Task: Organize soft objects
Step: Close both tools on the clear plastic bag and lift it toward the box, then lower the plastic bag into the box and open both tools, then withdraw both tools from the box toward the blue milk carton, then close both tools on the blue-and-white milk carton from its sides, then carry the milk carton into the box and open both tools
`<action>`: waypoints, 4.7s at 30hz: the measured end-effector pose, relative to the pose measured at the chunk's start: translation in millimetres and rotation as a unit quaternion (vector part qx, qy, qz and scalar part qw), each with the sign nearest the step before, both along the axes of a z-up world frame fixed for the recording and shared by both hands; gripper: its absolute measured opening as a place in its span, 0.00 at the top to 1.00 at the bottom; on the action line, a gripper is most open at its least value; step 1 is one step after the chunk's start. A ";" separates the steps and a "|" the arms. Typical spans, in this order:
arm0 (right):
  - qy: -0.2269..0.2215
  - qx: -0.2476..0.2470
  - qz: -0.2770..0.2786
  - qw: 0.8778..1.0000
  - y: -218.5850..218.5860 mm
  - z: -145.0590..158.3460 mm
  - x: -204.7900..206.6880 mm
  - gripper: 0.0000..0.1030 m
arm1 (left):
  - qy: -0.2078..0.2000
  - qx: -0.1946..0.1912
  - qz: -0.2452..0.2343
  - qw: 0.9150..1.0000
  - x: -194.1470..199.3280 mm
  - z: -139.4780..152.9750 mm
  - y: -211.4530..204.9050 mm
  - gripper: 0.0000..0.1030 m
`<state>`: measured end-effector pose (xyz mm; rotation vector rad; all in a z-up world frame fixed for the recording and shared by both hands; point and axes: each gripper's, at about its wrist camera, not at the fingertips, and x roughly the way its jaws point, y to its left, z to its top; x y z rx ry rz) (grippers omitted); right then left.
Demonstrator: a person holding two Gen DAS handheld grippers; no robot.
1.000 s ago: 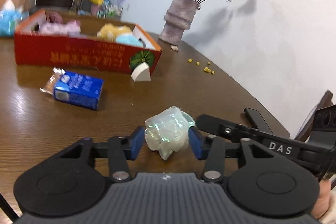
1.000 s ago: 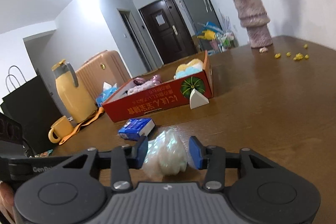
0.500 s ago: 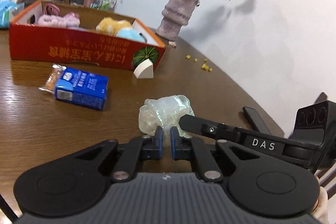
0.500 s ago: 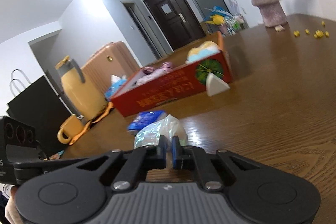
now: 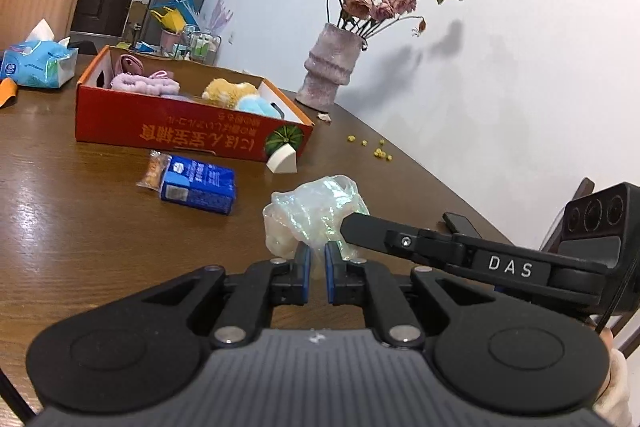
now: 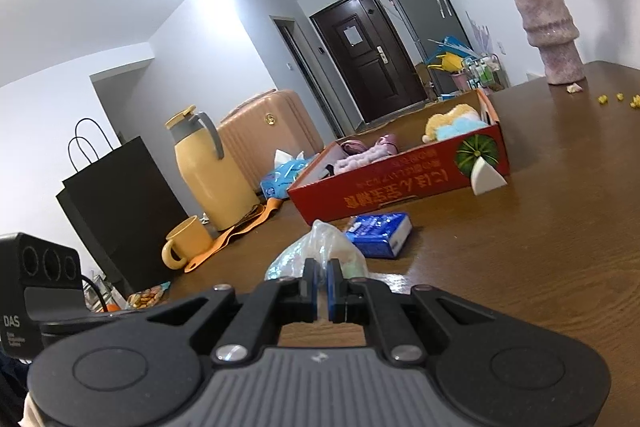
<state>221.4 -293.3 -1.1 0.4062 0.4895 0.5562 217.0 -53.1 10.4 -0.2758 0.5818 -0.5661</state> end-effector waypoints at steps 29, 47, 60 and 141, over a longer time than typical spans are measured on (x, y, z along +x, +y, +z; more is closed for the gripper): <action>0.123 -0.132 -0.050 0.982 16.2 -4.6 384.7 0.85 | 0.127 0.069 0.009 0.990 383.1 -17.8 -33.6 0.88; -0.037 -0.156 -0.081 0.984 -29.5 135.8 215.3 0.46 | -0.054 0.156 0.112 0.980 199.9 128.0 44.5 0.40; -0.113 -0.163 -0.083 0.977 -15.8 86.7 29.2 0.27 | -0.116 0.182 0.153 0.964 15.8 62.1 65.1 0.19; 0.105 -0.021 0.017 0.994 13.3 -39.1 42.6 0.80 | 0.110 0.007 0.065 0.992 39.2 -31.4 24.4 0.72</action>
